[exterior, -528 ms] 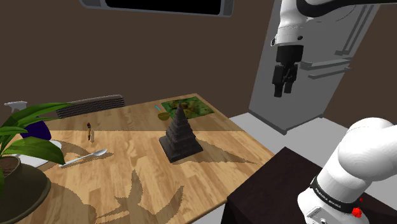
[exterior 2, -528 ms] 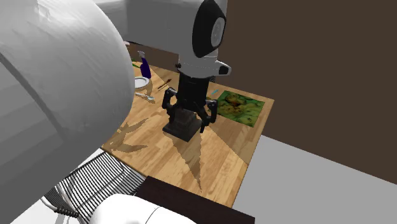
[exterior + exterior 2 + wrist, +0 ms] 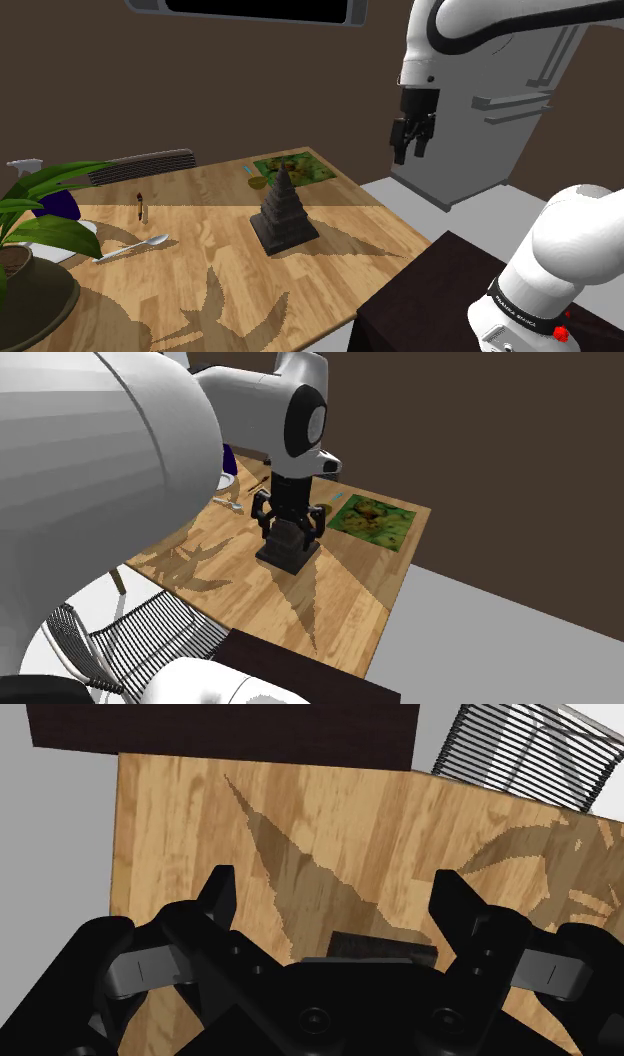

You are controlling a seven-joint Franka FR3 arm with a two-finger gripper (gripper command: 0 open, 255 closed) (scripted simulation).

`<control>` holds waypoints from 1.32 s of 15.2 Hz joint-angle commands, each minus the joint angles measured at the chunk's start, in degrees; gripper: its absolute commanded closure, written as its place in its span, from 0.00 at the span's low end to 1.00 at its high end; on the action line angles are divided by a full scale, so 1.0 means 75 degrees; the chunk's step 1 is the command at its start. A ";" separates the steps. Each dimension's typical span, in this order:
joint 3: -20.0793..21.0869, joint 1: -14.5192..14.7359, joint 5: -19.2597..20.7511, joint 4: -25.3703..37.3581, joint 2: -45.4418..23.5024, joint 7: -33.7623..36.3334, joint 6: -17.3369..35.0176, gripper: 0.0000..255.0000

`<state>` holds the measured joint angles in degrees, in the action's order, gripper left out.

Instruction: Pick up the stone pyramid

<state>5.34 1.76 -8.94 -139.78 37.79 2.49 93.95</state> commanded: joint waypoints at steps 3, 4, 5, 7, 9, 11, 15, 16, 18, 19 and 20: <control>0.0529 0.0056 -0.0176 0.0047 -0.0769 0.0620 0.1105 0.00; 0.0651 0.0058 -0.0190 0.0096 -0.0992 0.0770 0.1366 0.00; 0.0772 0.0056 -0.0192 0.0157 -0.1223 0.0923 0.1622 0.00; 0.1007 0.0045 -0.0159 0.0313 -0.1706 0.1240 0.2117 0.00; 0.1231 0.0023 -0.0072 0.0514 -0.2214 0.1577 0.2585 0.00; 0.1444 -0.0010 0.0075 0.0758 -0.2744 0.1937 0.3020 0.00; 0.1809 -0.0072 0.0565 0.1379 -0.3857 0.2741 0.3769 0.00; 0.1884 -0.0082 0.0728 0.1561 -0.4144 0.2960 0.3927 0.00; 0.2002 -0.0080 0.1100 0.1959 -0.4727 0.3414 0.4201 0.00; 0.2042 -0.0066 0.1304 0.2175 -0.5021 0.3648 0.4316 0.00; 0.2070 -0.0041 0.1517 0.2402 -0.5317 0.3882 0.4416 0.00</control>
<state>20.50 1.32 0.64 -123.73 0.60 29.52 126.03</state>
